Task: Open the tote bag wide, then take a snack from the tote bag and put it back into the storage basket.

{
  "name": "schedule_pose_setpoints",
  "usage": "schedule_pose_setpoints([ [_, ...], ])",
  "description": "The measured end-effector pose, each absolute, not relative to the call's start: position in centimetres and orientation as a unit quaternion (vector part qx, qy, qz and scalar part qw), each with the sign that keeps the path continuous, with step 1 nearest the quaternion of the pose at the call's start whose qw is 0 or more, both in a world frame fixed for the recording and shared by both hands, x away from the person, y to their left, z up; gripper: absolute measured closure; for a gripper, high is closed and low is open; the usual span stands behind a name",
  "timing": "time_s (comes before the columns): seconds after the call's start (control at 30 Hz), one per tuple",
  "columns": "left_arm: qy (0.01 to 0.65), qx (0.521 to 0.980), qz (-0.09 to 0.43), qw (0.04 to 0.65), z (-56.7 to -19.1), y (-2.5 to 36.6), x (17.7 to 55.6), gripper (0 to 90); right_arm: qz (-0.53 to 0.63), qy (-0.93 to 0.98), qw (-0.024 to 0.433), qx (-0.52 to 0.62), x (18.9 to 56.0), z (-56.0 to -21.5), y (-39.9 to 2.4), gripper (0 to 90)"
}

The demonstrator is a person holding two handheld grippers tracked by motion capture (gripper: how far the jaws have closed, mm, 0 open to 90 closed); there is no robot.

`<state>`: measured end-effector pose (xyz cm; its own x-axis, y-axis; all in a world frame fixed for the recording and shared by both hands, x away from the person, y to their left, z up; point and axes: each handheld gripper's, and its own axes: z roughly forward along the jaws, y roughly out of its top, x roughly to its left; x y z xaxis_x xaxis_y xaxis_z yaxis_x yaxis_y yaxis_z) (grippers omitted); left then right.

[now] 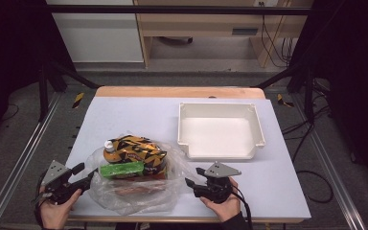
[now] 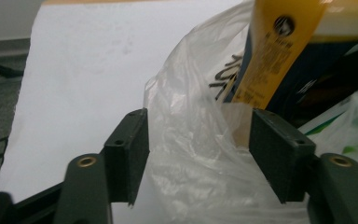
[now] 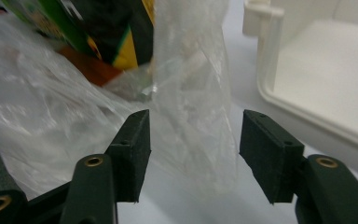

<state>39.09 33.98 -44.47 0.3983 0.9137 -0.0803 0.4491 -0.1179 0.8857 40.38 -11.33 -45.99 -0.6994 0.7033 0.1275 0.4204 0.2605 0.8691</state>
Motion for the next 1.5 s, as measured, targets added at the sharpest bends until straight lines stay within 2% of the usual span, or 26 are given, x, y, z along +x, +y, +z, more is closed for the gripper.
schedule_pose_setpoints([
  [0.23,0.479,0.686,0.266,0.478,-42.3,34.3,39.0,32.0,0.535,0.754,0.166,0.343,40.1,-43.3,-11.9,40.4],
  [0.57,0.466,0.663,0.284,0.512,-38.4,34.6,39.4,31.8,0.574,0.732,0.172,0.325,40.2,-40.4,-12.0,40.5],
  [0.8,0.465,0.668,0.282,0.508,-38.1,33.7,40.4,31.8,0.596,0.717,0.185,0.309,40.0,-38.0,-11.4,36.2],
  [0.93,0.467,0.671,0.282,0.502,-38.2,33.6,41.0,31.7,0.605,0.715,0.182,0.298,39.9,-37.0,-10.9,38.2],
  [1.0,0.472,0.667,0.277,0.505,-38.4,33.9,41.6,31.0,0.606,0.721,0.173,0.288,39.7,-36.7,-10.0,42.1],
  [1.5,0.48,0.671,0.276,0.493,-39.8,34.6,41.6,30.7,0.6,0.758,0.113,0.229,38.6,-37.5,-4.3,55.0],
])
